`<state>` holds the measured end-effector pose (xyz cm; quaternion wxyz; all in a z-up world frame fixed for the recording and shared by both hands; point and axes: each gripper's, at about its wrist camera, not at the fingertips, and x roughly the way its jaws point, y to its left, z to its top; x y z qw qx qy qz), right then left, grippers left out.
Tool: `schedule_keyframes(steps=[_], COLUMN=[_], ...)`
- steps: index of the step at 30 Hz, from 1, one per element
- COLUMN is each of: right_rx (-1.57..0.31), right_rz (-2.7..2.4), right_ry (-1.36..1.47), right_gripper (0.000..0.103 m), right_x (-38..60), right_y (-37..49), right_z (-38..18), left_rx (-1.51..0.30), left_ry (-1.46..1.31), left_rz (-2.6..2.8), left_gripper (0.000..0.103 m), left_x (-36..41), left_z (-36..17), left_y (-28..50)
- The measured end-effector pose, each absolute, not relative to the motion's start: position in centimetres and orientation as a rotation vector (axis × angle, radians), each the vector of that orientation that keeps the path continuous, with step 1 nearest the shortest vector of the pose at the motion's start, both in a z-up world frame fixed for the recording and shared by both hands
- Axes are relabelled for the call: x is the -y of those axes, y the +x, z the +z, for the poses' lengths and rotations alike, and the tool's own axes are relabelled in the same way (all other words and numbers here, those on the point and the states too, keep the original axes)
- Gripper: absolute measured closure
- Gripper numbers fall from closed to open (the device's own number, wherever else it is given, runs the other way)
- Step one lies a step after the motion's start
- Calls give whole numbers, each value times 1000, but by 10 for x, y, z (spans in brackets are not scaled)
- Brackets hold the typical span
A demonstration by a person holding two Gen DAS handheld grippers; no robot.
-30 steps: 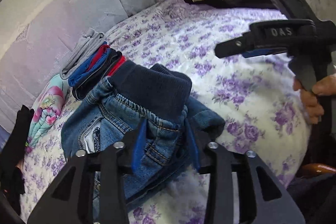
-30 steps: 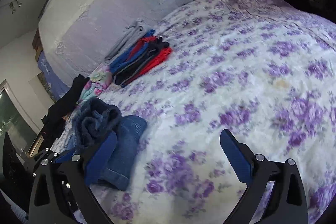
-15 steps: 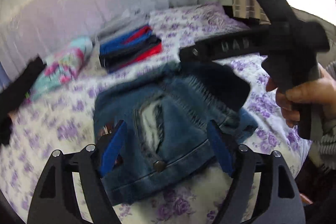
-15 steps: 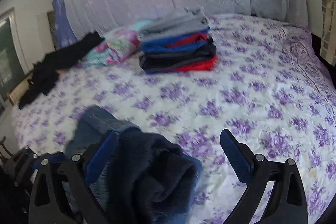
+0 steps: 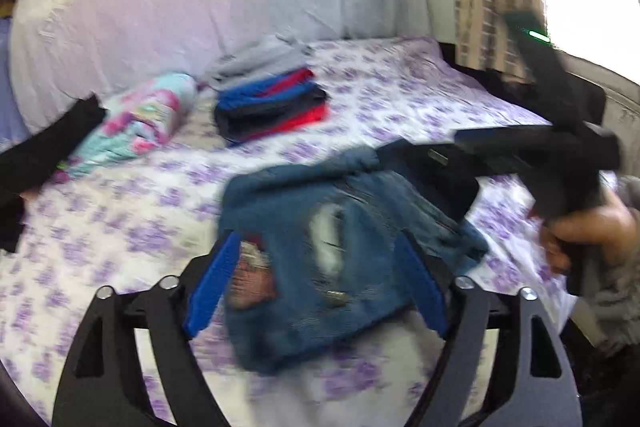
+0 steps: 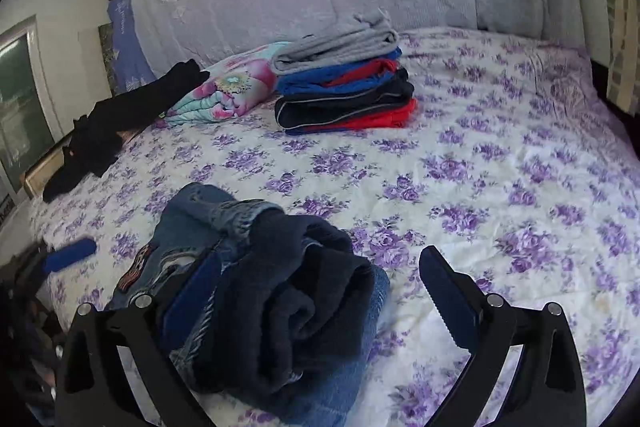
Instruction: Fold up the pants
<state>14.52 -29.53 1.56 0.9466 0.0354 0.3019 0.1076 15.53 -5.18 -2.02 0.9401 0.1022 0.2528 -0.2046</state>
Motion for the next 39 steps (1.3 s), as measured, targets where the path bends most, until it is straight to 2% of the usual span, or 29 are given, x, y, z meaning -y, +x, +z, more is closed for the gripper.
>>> schedule_keyframes(steps=[3, 6, 10, 13, 18, 22, 24, 26, 29, 32, 35, 39], right_rx=[-617, -718, -808, -774, -611, -623, -669, -794, -834, -789, -711, -688], right_rz=[187, 133, 261, 244, 253, 246, 188, 153, 242, 271, 283, 305], right_ry=[-5, -27, 259, 226, 141, 3, -42, -72, 141, 184, 209, 339], right_gripper=[4, 4, 3, 4, 4, 4, 4, 4, 3, 4, 4, 4], right_x=[288, 294, 328, 323, 302, 268, 262, 261, 288, 293, 303, 335], right_y=[131, 136, 150, 142, 130, 167, 188, 210, 217, 207, 179, 145], right_z=[17, -12, -49, -41, 14, 31, 21, -8, -32, -18, 2, 5], left_rx=[-535, -657, -715, -716, -619, -613, -660, -689, -739, -772, -728, -729], left_ry=[191, 192, 123, 86, 117, 159, 175, 143, 48, -44, -41, -87], left_rz=[-343, -302, -292, -316, -307, -306, -306, -305, -336, -374, -356, -356], left_gripper=[21, 21, 17, 18, 19, 19, 17, 13, 8, 9, 9, 10], left_x=[37, 35, 28, 18, 13, 28, 33, 30, 19, 8, -2, -23], left_z=[-20, -42, -70, -64, -39, -39, -52, -64, -73, -70, -58, -47], left_y=[172, 196, 208, 206, 188, 185, 190, 196, 205, 208, 200, 196])
